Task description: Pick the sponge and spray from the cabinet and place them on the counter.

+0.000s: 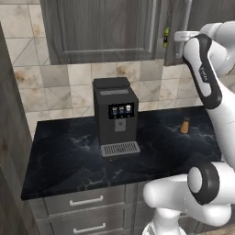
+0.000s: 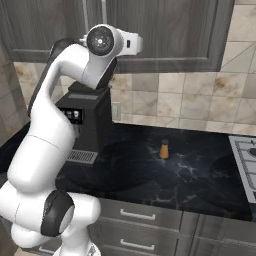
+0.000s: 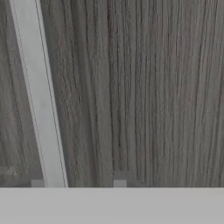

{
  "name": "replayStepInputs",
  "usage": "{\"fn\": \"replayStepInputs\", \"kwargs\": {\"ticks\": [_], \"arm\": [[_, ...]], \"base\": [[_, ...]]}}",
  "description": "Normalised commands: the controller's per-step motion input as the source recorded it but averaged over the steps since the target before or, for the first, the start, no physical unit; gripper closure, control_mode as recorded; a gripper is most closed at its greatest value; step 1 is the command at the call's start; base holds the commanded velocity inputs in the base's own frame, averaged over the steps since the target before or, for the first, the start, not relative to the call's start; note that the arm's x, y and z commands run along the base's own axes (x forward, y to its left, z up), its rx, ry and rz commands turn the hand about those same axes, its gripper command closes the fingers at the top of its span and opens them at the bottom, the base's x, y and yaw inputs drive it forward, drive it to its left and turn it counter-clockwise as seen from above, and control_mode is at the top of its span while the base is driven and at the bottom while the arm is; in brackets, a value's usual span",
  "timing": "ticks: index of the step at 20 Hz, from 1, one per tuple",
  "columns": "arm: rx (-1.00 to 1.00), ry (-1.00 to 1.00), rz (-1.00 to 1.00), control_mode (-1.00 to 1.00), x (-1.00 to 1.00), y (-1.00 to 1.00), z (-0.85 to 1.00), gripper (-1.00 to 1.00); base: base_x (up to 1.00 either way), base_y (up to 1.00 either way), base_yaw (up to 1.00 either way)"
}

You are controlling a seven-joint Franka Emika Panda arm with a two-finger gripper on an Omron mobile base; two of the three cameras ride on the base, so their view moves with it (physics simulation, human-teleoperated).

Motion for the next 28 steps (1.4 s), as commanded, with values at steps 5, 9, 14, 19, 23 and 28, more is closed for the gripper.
{"fn": "replayStepInputs", "kwargs": {"ticks": [5,9,14,19,23,28], "arm": [[0.02,0.01,0.00,-1.00,-0.52,-1.00,0.00,1.00],[0.06,0.02,0.01,-1.00,-0.50,-1.00,0.00,1.00],[0.11,0.05,0.03,-1.00,-0.48,-1.00,0.00,1.00],[0.12,0.04,0.03,-1.00,-0.55,-1.00,0.00,1.00],[0.12,0.03,0.05,-1.00,-0.37,-0.97,-0.02,1.00],[0.14,0.05,0.10,-1.00,-0.08,-0.84,-0.06,1.00]], "base": [[0.00,0.00,0.00],[0.00,0.00,0.00],[0.00,0.00,0.00],[0.00,0.00,0.00],[0.00,0.00,0.00],[0.00,0.00,0.00]]}}
